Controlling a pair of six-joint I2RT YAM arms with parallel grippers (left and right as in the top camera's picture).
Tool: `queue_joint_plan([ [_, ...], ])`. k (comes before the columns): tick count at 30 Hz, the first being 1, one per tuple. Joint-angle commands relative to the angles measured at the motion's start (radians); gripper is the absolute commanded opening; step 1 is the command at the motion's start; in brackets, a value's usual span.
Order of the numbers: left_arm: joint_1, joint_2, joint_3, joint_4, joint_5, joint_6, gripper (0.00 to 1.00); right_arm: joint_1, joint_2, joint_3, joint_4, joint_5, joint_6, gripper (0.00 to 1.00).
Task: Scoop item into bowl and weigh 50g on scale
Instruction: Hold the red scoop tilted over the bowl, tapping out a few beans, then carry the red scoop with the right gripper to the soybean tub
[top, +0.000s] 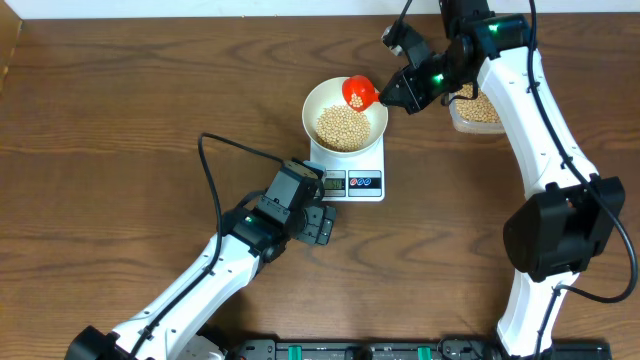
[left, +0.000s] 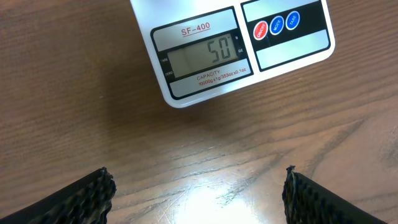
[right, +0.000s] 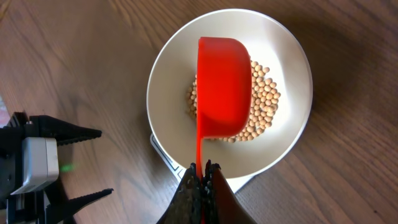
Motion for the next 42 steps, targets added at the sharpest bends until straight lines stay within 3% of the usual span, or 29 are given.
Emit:
queue_joint_plan([
  [1, 0.004, -0.012, -0.002, -0.003, -0.005, 0.010, 0.89, -0.007, -0.033, 0.026, 0.003, -0.094, 0.006, 0.01],
  [11, 0.004, -0.012, -0.002, -0.003, -0.005, 0.010, 0.89, -0.133, -0.042, 0.026, 0.004, -0.330, 0.007, 0.01],
  [18, 0.004, -0.012, -0.002, -0.003, -0.005, 0.010, 0.89, -0.264, -0.101, 0.026, -0.013, -0.292, 0.024, 0.01],
  [29, 0.004, -0.012, -0.002, -0.003, -0.005, 0.010, 0.89, -0.438, -0.181, 0.025, -0.104, 0.119, 0.179, 0.01],
  [42, 0.004, -0.012, -0.002, -0.003, -0.005, 0.010, 0.89, -0.355, -0.155, -0.027, -0.133, 0.621, 0.284, 0.01],
])
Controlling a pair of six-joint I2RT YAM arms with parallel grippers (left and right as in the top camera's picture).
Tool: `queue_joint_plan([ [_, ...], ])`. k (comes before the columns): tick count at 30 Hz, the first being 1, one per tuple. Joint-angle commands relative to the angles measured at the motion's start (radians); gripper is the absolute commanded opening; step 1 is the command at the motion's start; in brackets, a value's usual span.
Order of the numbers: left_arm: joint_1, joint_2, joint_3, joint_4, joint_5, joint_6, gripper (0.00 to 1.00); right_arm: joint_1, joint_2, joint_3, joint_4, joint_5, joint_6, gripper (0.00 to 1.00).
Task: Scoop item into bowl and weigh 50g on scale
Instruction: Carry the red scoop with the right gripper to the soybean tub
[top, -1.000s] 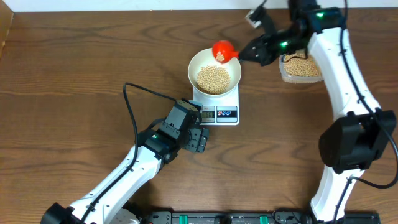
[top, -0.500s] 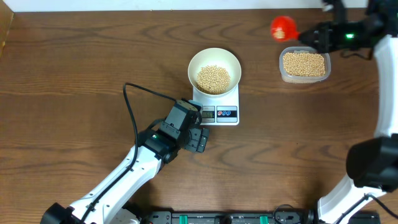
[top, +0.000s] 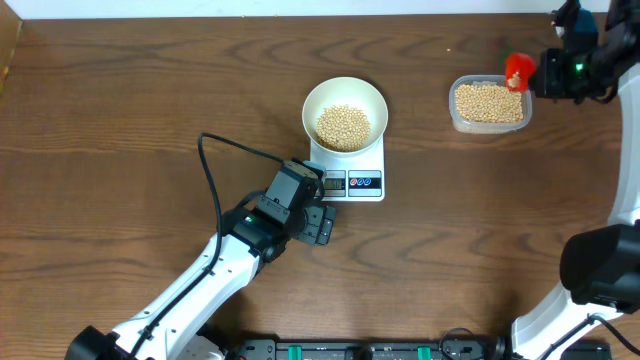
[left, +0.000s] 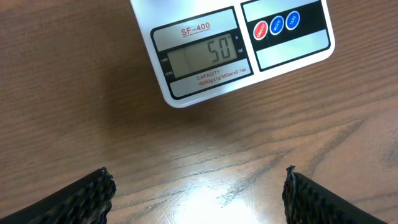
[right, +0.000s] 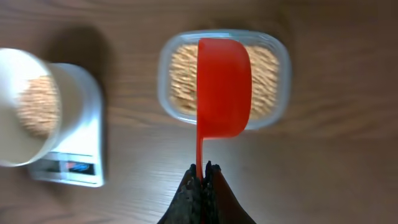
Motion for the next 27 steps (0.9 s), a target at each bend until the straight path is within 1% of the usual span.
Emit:
queue_joint_plan([
  [1, 0.004, -0.012, -0.002, -0.003, -0.005, 0.010, 0.89, 0.066, 0.020, -0.025, -0.007, 0.243, 0.067, 0.01],
  [5, 0.004, -0.012, -0.002, -0.003, -0.005, 0.010, 0.89, 0.144, 0.036, -0.030, -0.009, 0.409, 0.103, 0.01],
  [6, 0.004, -0.012, -0.002, -0.003, -0.005, 0.010, 0.89, 0.183, 0.049, -0.030, -0.009, 0.523, 0.135, 0.01],
  [9, 0.004, -0.012, -0.002, -0.003, -0.005, 0.010, 0.89, 0.241, 0.073, -0.031, -0.010, 0.662, 0.164, 0.01],
  [12, 0.004, -0.012, -0.002, -0.003, -0.005, 0.010, 0.89, 0.266, 0.090, -0.032, -0.010, 0.697, 0.175, 0.01],
  [15, 0.004, -0.012, -0.002, -0.003, -0.005, 0.010, 0.89, 0.270, 0.090, -0.032, -0.004, 0.691, 0.185, 0.01],
  [19, 0.004, -0.012, -0.002, -0.003, -0.005, 0.010, 0.89, 0.269, 0.089, -0.032, 0.005, 0.608, 0.179, 0.01],
  [27, 0.004, -0.012, -0.002, -0.003, -0.005, 0.010, 0.89, 0.241, 0.066, -0.031, 0.031, 0.294, 0.085, 0.01],
])
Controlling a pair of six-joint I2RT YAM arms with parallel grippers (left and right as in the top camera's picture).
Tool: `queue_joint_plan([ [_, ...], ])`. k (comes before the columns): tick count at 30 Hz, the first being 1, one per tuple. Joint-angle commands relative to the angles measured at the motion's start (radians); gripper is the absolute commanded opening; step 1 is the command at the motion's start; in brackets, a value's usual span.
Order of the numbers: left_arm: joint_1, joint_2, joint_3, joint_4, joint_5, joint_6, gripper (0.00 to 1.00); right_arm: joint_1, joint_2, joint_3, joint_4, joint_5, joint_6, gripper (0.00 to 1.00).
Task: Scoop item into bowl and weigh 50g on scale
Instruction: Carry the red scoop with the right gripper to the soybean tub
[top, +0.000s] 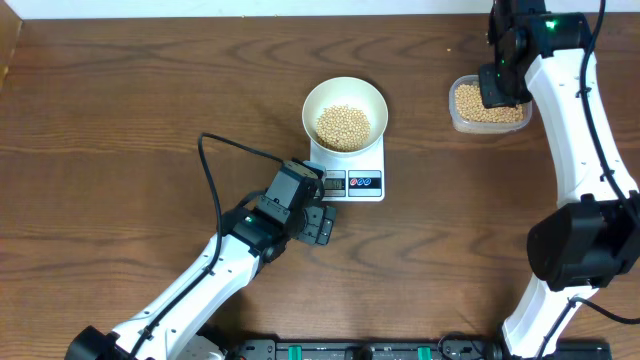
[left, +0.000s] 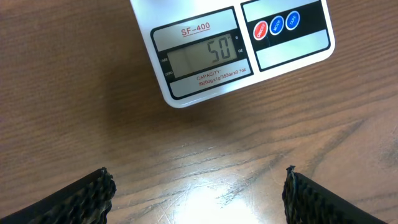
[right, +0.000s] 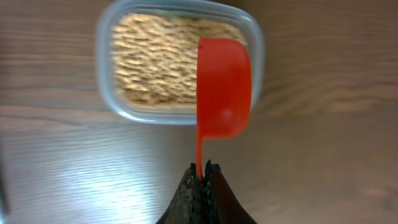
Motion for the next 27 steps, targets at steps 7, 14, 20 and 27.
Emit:
queue_joint_plan([
  [7, 0.004, -0.012, -0.002, -0.002, -0.005, 0.010, 0.89, -0.020, -0.129, -0.002, 0.023, -0.294, -0.070, 0.01],
  [14, 0.004, -0.012, -0.002, -0.003, -0.005, 0.010, 0.89, -0.069, -0.242, -0.002, 0.027, -0.430, -0.073, 0.01],
  [20, 0.004, -0.012, -0.002, -0.003, -0.005, 0.010, 0.89, -0.229, -0.235, -0.011, 0.034, -0.619, 0.096, 0.01],
  [27, 0.004, -0.012, -0.002, -0.003, -0.005, 0.010, 0.89, -0.398, -0.215, -0.166, 0.173, -0.857, 0.252, 0.01],
])
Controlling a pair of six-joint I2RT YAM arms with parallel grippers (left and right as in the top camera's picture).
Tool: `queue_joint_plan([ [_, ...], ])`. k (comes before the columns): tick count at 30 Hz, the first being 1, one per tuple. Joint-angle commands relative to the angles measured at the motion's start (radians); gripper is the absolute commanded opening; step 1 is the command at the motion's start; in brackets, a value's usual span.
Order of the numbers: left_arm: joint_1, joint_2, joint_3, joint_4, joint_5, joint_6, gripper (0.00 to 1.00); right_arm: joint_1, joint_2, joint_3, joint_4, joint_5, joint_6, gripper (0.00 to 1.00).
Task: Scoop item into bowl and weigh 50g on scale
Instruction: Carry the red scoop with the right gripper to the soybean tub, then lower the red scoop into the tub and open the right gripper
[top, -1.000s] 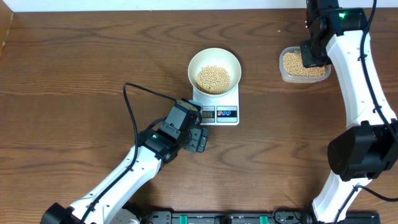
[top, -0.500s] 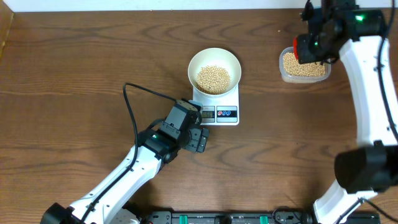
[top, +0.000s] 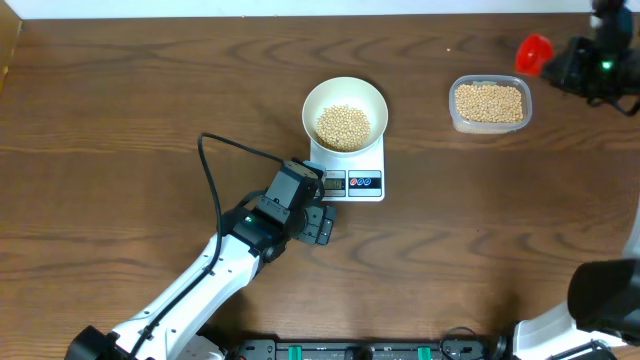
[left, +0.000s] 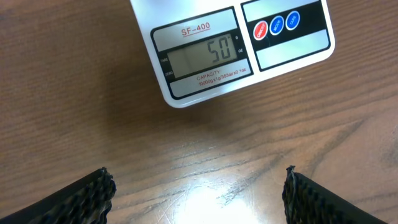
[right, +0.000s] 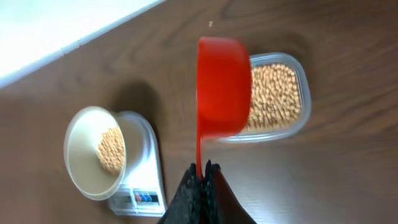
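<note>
A cream bowl (top: 345, 112) of soybeans rests on the white scale (top: 349, 177). In the left wrist view the scale's display (left: 202, 59) reads 50. My left gripper (left: 198, 196) hovers open over bare table just in front of the scale. My right gripper (right: 200, 169) is shut on the handle of the red scoop (right: 222, 85), held high at the far right. The scoop (top: 533, 52) sits above and to the right of the clear tub of soybeans (top: 489, 103). I see only the scoop's underside.
A black cable (top: 225, 150) loops over the table left of the scale. The table's far edge meets a white wall (right: 56, 31) behind the tub. The right arm's base (top: 600, 315) stands at the near right corner.
My right gripper has swung from over the tub to the far right corner, higher up, the scoop still in its grip. The left arm and the scale reading are unchanged.
At first my right gripper held the scoop over the bowl while the scale read 50. Then it was at the tub's right end, then directly over the tub, and now it is raised at the far right. The left gripper has stayed open by the scale throughout.
</note>
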Motion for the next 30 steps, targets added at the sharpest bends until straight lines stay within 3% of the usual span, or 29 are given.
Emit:
queue_joint_plan([
  [1, 0.004, -0.012, -0.002, -0.002, -0.005, 0.011, 0.89, -0.060, 0.013, -0.108, 0.067, -0.207, 0.135, 0.01],
  [11, 0.004, -0.012, -0.002, -0.002, -0.005, 0.011, 0.89, -0.119, 0.013, -0.418, 0.384, -0.237, 0.338, 0.01],
  [22, 0.004, -0.012, -0.002, -0.002, -0.005, 0.011, 0.89, -0.119, 0.013, -0.533, 0.442, -0.214, 0.349, 0.01],
  [30, 0.004, -0.012, -0.002, -0.002, -0.005, 0.011, 0.89, -0.118, 0.013, -0.622, 0.574, -0.216, 0.435, 0.04],
])
